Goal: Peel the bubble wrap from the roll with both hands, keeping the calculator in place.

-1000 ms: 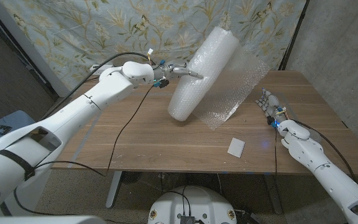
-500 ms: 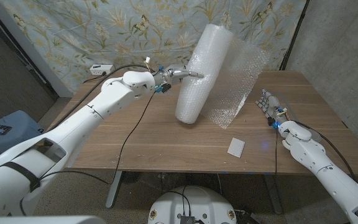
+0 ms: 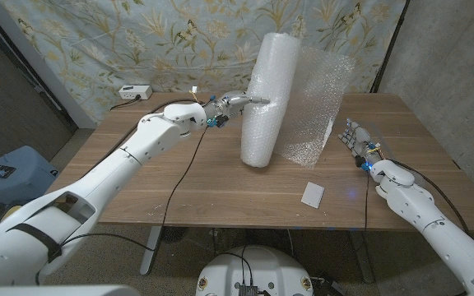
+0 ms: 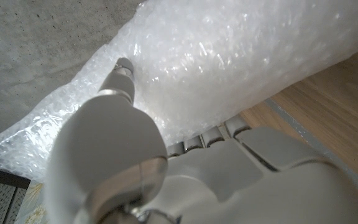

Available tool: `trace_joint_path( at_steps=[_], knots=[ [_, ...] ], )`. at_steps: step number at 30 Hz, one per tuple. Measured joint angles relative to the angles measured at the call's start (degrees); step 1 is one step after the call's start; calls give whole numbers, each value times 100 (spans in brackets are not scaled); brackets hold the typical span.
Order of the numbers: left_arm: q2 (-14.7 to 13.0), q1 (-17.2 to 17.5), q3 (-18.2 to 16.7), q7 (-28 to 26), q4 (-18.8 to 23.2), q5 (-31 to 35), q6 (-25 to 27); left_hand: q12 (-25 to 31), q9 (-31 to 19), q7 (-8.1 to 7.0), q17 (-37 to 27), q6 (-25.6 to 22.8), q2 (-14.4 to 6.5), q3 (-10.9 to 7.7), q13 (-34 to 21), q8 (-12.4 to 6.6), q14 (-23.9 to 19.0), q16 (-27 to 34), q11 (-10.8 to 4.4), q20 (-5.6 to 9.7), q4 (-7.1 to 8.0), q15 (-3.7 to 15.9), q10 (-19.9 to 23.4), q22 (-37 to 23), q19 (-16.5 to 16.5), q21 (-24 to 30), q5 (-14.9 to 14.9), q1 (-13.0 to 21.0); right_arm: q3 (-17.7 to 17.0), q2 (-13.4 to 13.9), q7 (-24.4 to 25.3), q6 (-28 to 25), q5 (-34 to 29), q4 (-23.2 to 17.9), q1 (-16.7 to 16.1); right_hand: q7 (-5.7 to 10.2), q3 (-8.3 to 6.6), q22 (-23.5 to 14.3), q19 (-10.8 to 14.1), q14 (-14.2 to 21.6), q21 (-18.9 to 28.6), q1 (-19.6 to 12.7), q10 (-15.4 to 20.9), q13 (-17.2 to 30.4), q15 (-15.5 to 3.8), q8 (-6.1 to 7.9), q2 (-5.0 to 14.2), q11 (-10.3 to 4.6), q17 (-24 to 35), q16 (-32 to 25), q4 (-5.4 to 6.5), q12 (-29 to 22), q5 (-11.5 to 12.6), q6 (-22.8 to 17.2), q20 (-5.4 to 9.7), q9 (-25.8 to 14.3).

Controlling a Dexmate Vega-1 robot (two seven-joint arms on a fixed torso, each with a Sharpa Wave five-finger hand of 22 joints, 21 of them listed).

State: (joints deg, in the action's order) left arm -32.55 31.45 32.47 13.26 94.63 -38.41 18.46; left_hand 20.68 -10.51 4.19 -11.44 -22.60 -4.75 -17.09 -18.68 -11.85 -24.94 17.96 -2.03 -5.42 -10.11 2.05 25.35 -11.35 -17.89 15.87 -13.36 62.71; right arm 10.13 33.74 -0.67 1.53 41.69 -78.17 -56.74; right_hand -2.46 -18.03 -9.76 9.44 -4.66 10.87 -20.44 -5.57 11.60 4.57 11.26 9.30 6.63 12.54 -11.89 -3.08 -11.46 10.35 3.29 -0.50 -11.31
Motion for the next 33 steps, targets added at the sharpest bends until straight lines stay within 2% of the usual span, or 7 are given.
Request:
trace_joint_path(
  at_steps=[9,13,15,33],
  knots=[
    [160,39,-76,140,-218,-320,-59,-19,0,-2,3,2,-29,0,-9,0,-1,-44,11,0,0,-1,-11,0,0,0,-23,55,-104,97,-8,13,-29,-192,-77,0,0,-5,-1,-35,0,22,0,0,16,0,22,0,1,0,0,0,0,0,-1,0],
    [160,39,-76,196,-218,-446,-77,-21,-4,-10,3,10,-30,0,-9,0,-1,-44,11,0,0,-1,-11,0,0,0,-66,55,-138,136,-8,13,-29,-289,-113,-2,-24,-4,-80,-44,-5,22,0,0,26,0,22,0,0,0,-24,0,0,-2,-82,0],
    [304,91,-140,226,-420,-531,-85,-23,-4,-10,3,10,-31,0,-8,22,-1,-44,12,0,0,-1,-11,0,-1,0,-66,54,-158,155,-42,120,-99,-340,-126,-23,-24,-4,-77,-44,-5,22,0,0,26,0,22,0,0,0,-24,0,0,-25,-79,0],
    [464,246,-279,406,-655,-1042,-58,-102,-4,10,-17,52,-64,-24,-46,34,40,-128,10,-20,-24,-1,-93,1,20,0,-130,26,-279,241,-106,270,-207,-665,-175,-31,-24,-4,-57,-44,-5,45,0,0,25,0,-1,0,0,0,-24,0,0,-33,-61,0]
  ],
)
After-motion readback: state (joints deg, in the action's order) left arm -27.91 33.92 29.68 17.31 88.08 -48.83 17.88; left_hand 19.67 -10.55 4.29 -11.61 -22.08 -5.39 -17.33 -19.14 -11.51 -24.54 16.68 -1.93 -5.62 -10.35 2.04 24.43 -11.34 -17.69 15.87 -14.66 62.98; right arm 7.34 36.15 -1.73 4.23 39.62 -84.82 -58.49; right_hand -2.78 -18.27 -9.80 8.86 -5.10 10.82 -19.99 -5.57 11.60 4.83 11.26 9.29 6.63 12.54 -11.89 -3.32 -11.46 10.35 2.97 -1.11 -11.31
